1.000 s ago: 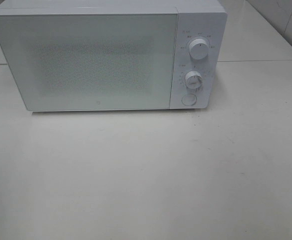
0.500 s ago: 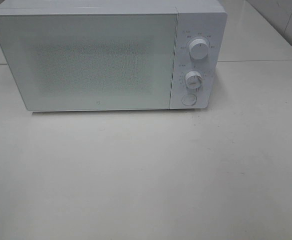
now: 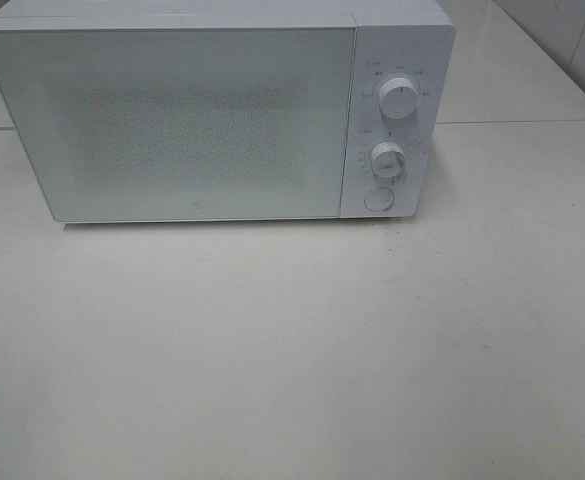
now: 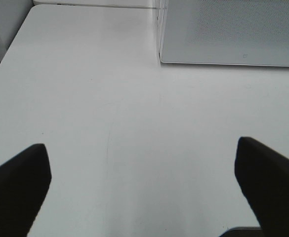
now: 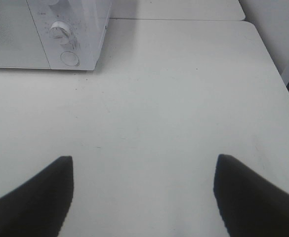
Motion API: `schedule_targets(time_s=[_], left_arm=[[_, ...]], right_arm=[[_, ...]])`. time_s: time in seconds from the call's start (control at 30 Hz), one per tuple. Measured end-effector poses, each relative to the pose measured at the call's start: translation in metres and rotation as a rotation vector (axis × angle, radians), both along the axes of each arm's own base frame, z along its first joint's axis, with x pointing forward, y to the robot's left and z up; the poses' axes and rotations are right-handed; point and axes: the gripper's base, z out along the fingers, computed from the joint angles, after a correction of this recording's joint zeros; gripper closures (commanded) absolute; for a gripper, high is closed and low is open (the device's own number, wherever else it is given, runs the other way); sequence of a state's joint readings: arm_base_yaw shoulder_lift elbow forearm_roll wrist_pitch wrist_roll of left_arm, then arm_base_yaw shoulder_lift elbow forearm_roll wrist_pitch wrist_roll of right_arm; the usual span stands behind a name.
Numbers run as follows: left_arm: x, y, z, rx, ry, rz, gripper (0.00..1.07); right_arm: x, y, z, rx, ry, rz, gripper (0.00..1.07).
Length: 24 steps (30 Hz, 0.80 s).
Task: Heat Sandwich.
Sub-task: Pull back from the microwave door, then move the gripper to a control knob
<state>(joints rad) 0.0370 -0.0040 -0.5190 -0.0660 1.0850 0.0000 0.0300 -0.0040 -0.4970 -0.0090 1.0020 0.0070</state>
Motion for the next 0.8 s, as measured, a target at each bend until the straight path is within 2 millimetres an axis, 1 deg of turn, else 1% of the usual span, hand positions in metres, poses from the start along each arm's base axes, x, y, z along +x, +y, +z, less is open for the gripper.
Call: schedule_targets(time_s=[0.8], left_arm=[[0.0,0.0,0.0,0.0,0.0,0.0,0.1]], right_arm=[[0.0,0.0,0.0,0.0,0.0,0.0,0.31]])
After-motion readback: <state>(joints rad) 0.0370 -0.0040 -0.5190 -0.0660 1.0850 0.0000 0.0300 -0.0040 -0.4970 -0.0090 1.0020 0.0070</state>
